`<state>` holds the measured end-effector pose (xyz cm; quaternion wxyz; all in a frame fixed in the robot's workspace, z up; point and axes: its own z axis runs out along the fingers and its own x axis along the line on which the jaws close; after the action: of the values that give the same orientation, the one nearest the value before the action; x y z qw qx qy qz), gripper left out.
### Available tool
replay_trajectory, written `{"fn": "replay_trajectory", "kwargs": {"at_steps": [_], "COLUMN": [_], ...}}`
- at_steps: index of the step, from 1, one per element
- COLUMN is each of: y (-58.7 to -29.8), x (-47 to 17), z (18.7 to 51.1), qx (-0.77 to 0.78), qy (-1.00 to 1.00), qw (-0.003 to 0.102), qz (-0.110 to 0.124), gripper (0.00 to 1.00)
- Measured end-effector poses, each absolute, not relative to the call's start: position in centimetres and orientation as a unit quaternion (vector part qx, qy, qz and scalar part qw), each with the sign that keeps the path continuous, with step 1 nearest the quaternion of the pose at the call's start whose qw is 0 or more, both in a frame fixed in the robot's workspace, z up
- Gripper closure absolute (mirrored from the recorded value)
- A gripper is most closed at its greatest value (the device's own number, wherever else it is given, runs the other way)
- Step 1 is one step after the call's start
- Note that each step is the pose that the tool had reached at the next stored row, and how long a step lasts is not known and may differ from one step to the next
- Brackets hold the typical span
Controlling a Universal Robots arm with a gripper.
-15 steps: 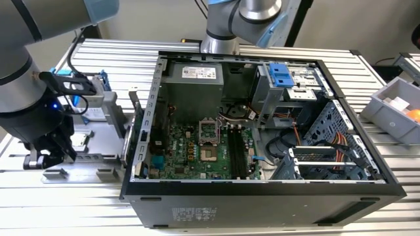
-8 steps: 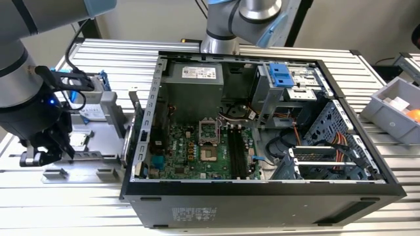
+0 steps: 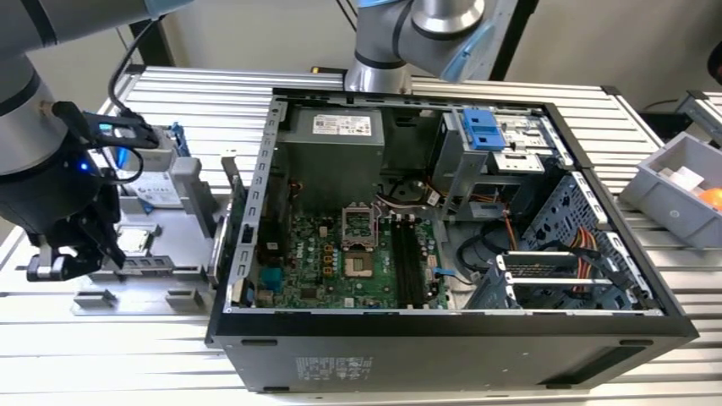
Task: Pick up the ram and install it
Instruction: 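Pick up the ram and move it above insertion slot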
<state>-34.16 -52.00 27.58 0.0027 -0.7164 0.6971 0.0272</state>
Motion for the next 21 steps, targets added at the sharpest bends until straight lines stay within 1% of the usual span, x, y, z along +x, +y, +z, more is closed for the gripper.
{"fn": "replay_trajectory", "kwargs": {"at_steps": [21], "y": [-52.0], "x": [-34.2], "z": [30.1], "qx": [-0.715], "qy": [0.699], "qw": [0.003], "qz": [0.028], "gripper": [1.0]}}
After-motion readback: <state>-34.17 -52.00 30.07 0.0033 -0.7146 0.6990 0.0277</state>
